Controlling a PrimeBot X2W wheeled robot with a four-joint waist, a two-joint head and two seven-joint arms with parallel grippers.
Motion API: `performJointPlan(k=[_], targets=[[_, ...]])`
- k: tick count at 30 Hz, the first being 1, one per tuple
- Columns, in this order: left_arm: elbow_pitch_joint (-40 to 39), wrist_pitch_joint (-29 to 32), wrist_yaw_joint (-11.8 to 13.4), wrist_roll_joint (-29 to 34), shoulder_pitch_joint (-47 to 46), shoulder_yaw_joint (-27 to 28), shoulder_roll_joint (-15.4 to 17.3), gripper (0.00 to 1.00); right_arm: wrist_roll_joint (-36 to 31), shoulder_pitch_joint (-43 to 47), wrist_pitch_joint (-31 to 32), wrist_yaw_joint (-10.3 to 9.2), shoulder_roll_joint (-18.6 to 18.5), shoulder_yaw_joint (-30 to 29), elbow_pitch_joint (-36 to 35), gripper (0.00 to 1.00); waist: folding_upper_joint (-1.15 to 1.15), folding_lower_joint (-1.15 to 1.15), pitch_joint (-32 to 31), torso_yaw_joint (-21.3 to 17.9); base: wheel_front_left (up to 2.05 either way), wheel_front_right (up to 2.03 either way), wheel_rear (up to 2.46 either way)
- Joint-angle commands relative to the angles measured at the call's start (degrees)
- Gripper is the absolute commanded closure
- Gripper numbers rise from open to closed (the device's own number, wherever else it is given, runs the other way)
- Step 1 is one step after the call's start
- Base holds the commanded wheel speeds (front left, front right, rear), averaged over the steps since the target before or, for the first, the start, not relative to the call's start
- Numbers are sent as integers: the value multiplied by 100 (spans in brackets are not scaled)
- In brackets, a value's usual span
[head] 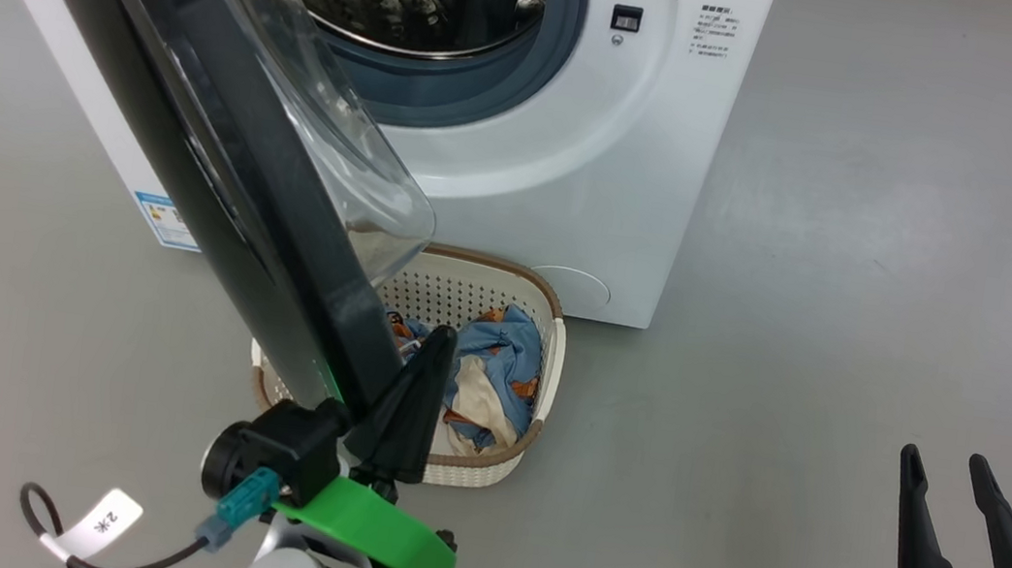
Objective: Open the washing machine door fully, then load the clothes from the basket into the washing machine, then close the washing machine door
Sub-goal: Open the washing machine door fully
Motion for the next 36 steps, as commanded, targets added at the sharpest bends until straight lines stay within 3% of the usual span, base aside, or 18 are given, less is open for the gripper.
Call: performJointPlan(k=[1, 22, 36], targets=[[-64, -31, 22, -22, -137, 230, 31, 100, -77, -131, -71, 33, -134, 87, -144, 0, 0, 0, -14, 10, 0, 0, 0], [171, -31, -36, 22, 142, 639, 31, 100, -151, 3, -71, 33, -182, 5, -196, 0, 0, 0, -187, 427, 0, 0, 0], [112, -31, 71, 149, 450, 612, 31, 100, -141, 128, -71, 33, -163, 43, -181, 0, 0, 0, -341, 1012, 0, 0, 0]])
